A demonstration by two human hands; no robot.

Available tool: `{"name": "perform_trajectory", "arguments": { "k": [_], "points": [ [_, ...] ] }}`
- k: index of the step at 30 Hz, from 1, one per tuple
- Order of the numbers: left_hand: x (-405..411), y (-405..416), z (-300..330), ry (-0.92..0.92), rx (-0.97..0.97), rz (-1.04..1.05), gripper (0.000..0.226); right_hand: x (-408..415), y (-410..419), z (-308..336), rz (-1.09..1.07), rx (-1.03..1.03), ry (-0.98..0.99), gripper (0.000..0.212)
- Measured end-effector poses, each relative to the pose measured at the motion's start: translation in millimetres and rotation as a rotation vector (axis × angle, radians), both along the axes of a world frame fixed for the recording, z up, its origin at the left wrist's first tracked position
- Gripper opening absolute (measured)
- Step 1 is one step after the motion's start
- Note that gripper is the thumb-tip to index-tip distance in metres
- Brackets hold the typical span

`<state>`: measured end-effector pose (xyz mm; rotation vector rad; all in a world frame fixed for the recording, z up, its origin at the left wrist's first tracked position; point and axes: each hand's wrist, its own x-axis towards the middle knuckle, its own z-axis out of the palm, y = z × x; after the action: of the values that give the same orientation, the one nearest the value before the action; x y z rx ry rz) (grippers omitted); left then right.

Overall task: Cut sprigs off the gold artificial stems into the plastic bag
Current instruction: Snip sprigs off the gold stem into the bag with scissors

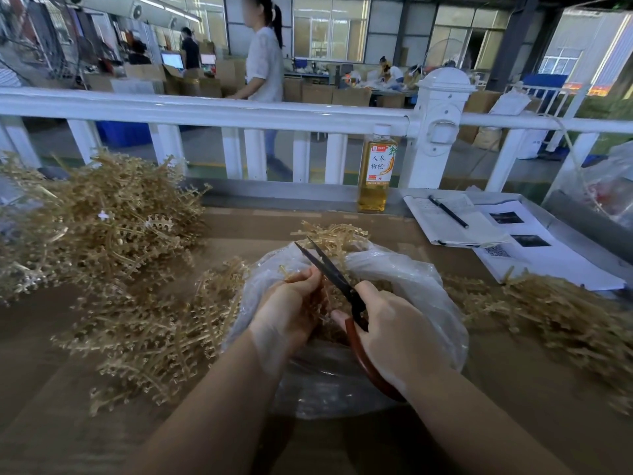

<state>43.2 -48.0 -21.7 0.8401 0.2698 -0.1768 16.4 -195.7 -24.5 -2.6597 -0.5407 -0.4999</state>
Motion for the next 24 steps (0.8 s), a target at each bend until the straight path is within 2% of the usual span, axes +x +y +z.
{"name": "perform_trajectory", "arguments": {
  "k": [5,15,19,24],
  "points": [
    [1.8,1.6,-2.7,0.016,0.001,-0.014,0.007,2.5,0.4,-1.7,0.011,-0.006,0.006,0.031],
    [5.6,1.6,-5.5,0.030,-0.027,-0.028,0.013,3.9,1.0,-3.9,0.044,0.039,0.044,0.032],
    [5.6,1.1,-5.4,0.027,-0.047,-0.025,0.008,2.6,3.3,-0.9,0.058,0.079,0.061,0.032],
    [1.8,-0.5,-2.7,-0.054,-0.062,0.077,0.023,2.6,-1.5,0.6,0.048,0.217,0.082,0.028]
  ]
}}
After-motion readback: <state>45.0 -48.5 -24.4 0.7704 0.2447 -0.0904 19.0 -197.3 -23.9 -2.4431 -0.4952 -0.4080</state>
